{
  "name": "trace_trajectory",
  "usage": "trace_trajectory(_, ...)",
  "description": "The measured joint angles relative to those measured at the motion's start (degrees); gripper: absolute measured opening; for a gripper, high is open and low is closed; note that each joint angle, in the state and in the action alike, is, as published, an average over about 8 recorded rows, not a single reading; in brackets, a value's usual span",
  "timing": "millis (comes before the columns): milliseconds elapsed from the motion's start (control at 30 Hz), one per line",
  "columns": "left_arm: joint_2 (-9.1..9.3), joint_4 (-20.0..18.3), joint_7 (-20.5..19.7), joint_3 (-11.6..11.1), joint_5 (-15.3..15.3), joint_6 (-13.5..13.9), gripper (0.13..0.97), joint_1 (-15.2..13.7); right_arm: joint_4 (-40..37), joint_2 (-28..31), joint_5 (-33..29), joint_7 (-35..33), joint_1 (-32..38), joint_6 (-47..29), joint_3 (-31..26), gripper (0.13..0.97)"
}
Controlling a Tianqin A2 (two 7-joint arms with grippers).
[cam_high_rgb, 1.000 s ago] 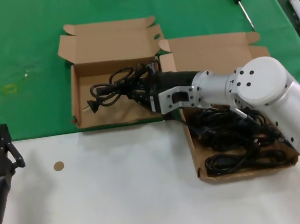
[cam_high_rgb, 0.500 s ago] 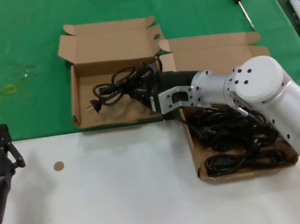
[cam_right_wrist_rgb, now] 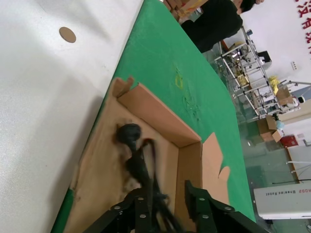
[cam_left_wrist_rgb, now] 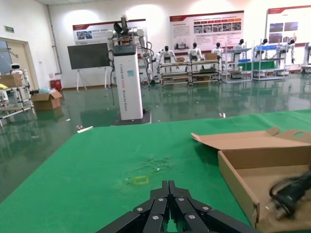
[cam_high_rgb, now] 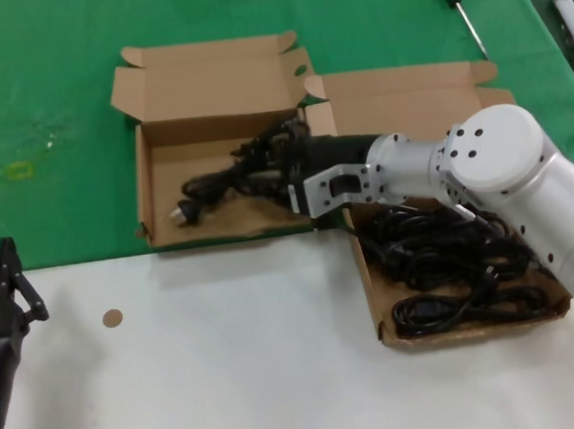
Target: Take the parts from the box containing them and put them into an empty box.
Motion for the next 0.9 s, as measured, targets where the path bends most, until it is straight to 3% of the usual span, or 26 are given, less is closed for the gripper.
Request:
trace_trajectory(167,0.00,0.0,0.0,0.0,0.0,0.0,0.152,0.0,-0.3,-0.2,0.1,-0.3,-0.1,0.1,0.0,0.272)
trace_trajectory(467,0.00,0.0,0.0,0.0,0.0,0.0,0.152,0.0,0.6,0.2,0.2,0.0,-0.4,0.0,0.2,0.402)
trace_trajectory(733,0.00,0.0,0.0,0.0,0.0,0.0,0.152,0.0,5.5,2.3,-0.1,3.2,-1.9,-0.4,0.4,0.602)
trace_trajectory(900,0.00,0.0,0.0,0.0,0.0,0.0,0.152,0.0,9.5,4.0,-0.2,5.3,-3.3,-0.6,0.7,0.626)
